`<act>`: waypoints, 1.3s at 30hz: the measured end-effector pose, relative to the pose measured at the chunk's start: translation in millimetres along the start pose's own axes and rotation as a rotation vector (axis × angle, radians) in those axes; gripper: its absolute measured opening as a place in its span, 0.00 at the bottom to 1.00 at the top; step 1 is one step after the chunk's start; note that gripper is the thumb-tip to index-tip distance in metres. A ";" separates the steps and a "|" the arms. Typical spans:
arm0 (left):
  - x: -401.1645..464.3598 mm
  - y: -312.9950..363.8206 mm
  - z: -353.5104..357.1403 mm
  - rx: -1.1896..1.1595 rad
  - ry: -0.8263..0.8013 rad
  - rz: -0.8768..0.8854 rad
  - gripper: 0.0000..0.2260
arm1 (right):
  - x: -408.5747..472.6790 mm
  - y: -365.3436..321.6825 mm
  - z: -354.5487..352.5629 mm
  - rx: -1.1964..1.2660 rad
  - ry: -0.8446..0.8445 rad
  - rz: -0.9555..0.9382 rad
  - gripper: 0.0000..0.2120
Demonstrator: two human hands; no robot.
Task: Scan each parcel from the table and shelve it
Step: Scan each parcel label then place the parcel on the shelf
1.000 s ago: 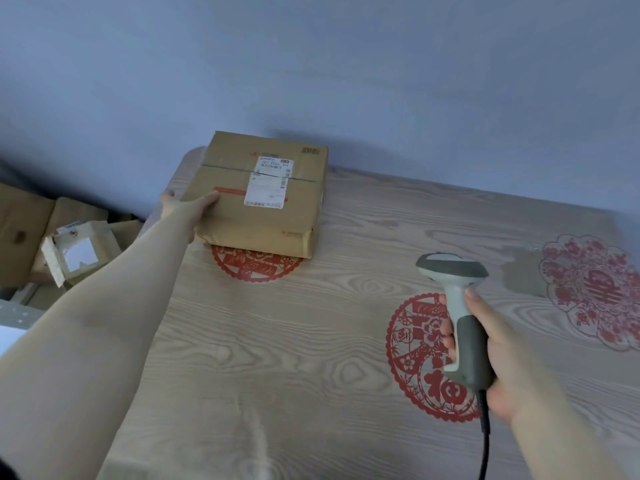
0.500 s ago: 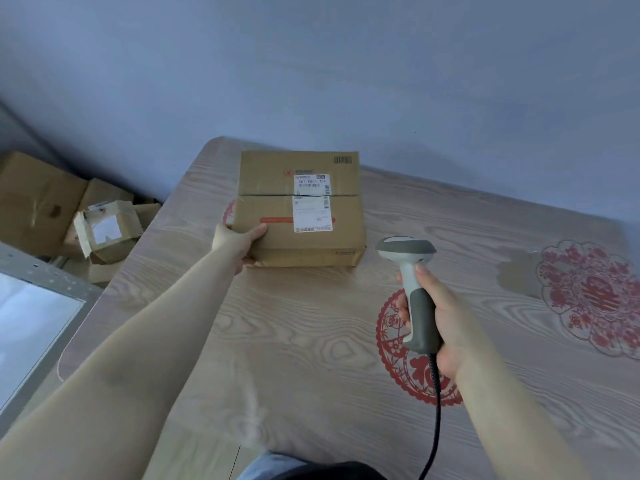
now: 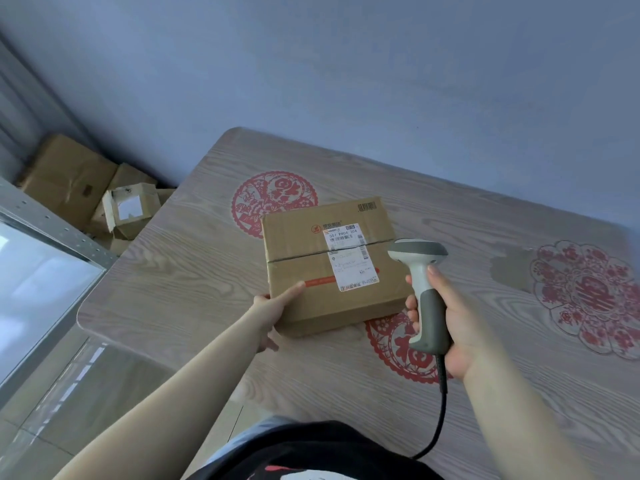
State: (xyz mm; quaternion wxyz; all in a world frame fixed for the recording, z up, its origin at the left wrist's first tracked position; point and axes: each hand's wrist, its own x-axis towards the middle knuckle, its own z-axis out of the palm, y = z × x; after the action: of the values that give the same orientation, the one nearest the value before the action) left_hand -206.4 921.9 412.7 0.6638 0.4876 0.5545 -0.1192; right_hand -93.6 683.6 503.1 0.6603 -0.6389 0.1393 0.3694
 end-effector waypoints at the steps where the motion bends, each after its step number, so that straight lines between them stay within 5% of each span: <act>1: 0.7 6.4 1.3 -0.035 -0.031 -0.039 0.51 | -0.8 0.9 -1.6 0.001 -0.003 0.007 0.30; 11: 8.3 14.9 10.2 -0.086 -0.055 -0.019 0.41 | -2.5 0.6 -13.3 0.008 -0.043 0.023 0.31; 18: 0.0 14.1 15.7 -0.171 -0.093 -0.002 0.17 | -2.6 -2.3 -18.8 0.021 -0.060 0.009 0.28; 24: -4.8 -5.8 20.6 -0.188 -0.094 -0.047 0.28 | -5.0 0.5 -26.2 0.043 -0.072 0.023 0.26; 34: -32.5 -9.2 24.1 -0.340 -0.158 0.117 0.14 | -22.8 -10.7 -40.2 0.113 -0.063 -0.003 0.22; 36: -34.2 1.3 21.9 -0.334 -0.134 0.199 0.18 | -27.3 -16.8 -40.7 0.133 -0.065 -0.031 0.22; 39: -33.7 14.2 16.6 -0.296 -0.047 0.358 0.37 | -32.6 -25.2 -38.3 0.147 -0.068 -0.078 0.26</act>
State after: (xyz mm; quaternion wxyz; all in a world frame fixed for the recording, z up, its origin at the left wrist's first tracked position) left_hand -198.1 903.1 447.3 0.7515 0.4724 0.4550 0.0715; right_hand -88.2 639.4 537.6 0.7235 -0.5807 0.1185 0.3540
